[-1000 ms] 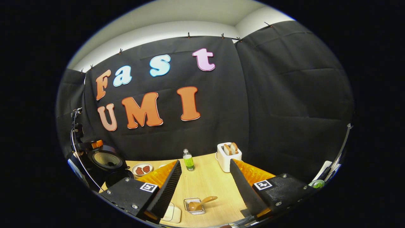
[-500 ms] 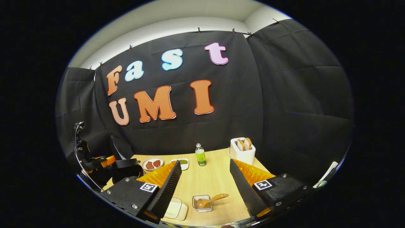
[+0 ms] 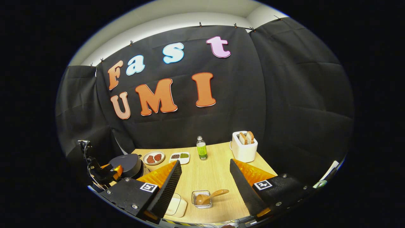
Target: Close the left gripper, press the button to open the rice cooker; take a wooden spoon from the chopstick holder with the right hand, scoop a spoonful of rice and pour it into the rice cooker, then put the wooden spoon back into the chopstick holder.
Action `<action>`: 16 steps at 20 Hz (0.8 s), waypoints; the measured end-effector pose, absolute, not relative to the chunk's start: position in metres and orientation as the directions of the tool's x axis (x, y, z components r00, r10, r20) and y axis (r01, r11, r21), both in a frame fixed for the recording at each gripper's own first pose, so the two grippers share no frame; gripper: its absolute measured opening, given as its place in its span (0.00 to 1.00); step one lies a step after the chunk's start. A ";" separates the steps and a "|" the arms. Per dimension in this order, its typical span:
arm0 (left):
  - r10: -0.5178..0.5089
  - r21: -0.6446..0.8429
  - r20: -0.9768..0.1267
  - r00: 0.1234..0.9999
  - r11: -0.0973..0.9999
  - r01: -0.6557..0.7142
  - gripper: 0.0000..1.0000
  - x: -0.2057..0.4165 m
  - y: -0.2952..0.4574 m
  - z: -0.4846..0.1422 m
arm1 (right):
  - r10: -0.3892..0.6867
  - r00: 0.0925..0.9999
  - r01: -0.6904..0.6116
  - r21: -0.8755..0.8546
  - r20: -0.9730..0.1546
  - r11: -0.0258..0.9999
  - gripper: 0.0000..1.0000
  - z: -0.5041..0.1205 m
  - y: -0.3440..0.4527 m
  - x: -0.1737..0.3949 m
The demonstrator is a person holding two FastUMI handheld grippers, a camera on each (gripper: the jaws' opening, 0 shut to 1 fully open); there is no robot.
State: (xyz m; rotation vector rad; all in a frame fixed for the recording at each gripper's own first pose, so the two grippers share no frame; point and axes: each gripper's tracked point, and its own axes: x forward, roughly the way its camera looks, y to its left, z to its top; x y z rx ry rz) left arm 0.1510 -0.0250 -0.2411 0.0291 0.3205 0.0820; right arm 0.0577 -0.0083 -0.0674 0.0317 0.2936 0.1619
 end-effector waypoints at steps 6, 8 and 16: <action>0.085 0.061 -0.287 0.954 0.996 -0.070 1.00 0.149 -0.026 -0.253 | 0.185 0.932 -0.179 0.047 -0.311 0.983 0.95 -0.078 0.000 0.058; 0.081 0.059 -0.316 0.945 0.996 -0.066 1.00 0.145 -0.025 -0.264 | 0.191 0.930 -0.183 0.056 -0.315 0.981 0.95 -0.080 0.002 0.060; 0.061 0.043 -0.356 0.932 0.998 -0.049 1.00 0.141 -0.020 -0.250 | 0.194 0.937 -0.189 0.045 -0.292 0.981 0.95 -0.073 0.004 0.060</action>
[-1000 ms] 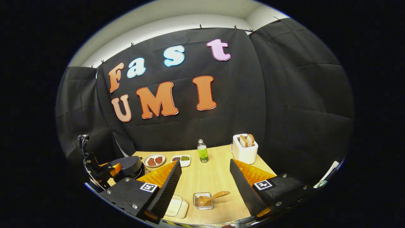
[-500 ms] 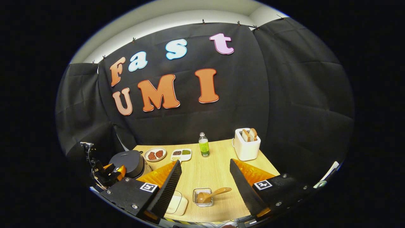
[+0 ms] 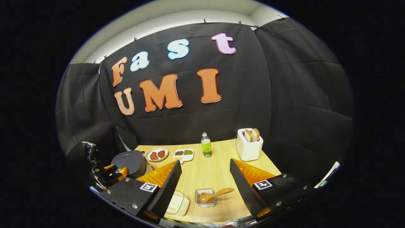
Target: Close the left gripper, press the button to open the rice cooker; take a wooden spoon from the chopstick holder with the right hand, scoop a spoonful of rice and pour it into the rice cooker, then put the wooden spoon back into the chopstick holder.
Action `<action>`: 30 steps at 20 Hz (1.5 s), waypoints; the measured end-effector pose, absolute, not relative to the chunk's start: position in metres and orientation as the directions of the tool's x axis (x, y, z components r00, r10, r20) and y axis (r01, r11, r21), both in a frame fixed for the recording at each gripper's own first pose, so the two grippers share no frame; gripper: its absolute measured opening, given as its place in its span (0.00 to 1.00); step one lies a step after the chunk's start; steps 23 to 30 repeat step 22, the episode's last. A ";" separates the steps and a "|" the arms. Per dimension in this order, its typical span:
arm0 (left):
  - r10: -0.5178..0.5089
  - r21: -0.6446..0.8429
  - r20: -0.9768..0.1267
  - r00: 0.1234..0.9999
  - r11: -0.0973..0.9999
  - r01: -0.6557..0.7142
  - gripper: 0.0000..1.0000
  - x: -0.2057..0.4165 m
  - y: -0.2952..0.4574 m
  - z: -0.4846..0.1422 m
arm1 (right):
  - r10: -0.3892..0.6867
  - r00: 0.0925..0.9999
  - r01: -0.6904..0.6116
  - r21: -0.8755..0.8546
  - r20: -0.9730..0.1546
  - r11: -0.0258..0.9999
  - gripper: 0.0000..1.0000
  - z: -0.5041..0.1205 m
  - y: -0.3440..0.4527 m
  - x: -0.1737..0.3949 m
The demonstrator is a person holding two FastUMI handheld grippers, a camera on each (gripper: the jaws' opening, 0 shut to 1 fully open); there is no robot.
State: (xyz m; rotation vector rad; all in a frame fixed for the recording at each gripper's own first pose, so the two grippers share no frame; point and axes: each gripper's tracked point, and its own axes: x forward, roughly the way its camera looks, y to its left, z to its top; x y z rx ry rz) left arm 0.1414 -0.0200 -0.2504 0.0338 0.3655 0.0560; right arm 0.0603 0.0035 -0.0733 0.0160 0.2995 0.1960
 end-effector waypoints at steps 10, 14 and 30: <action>0.110 -0.011 -0.193 0.975 0.993 -0.114 1.00 0.117 0.022 -0.069 | 0.174 0.960 -0.171 0.034 -0.220 0.985 0.95 -0.049 -0.010 0.071; 0.124 0.047 -0.054 0.991 0.992 -0.121 1.00 0.083 0.026 0.030 | 0.174 0.966 -0.173 0.019 -0.190 0.985 0.95 -0.036 -0.015 0.074; 0.129 0.023 0.013 0.992 0.991 -0.129 1.00 0.037 0.017 0.068 | 0.183 0.975 -0.184 0.005 -0.129 0.983 0.95 -0.014 -0.018 0.064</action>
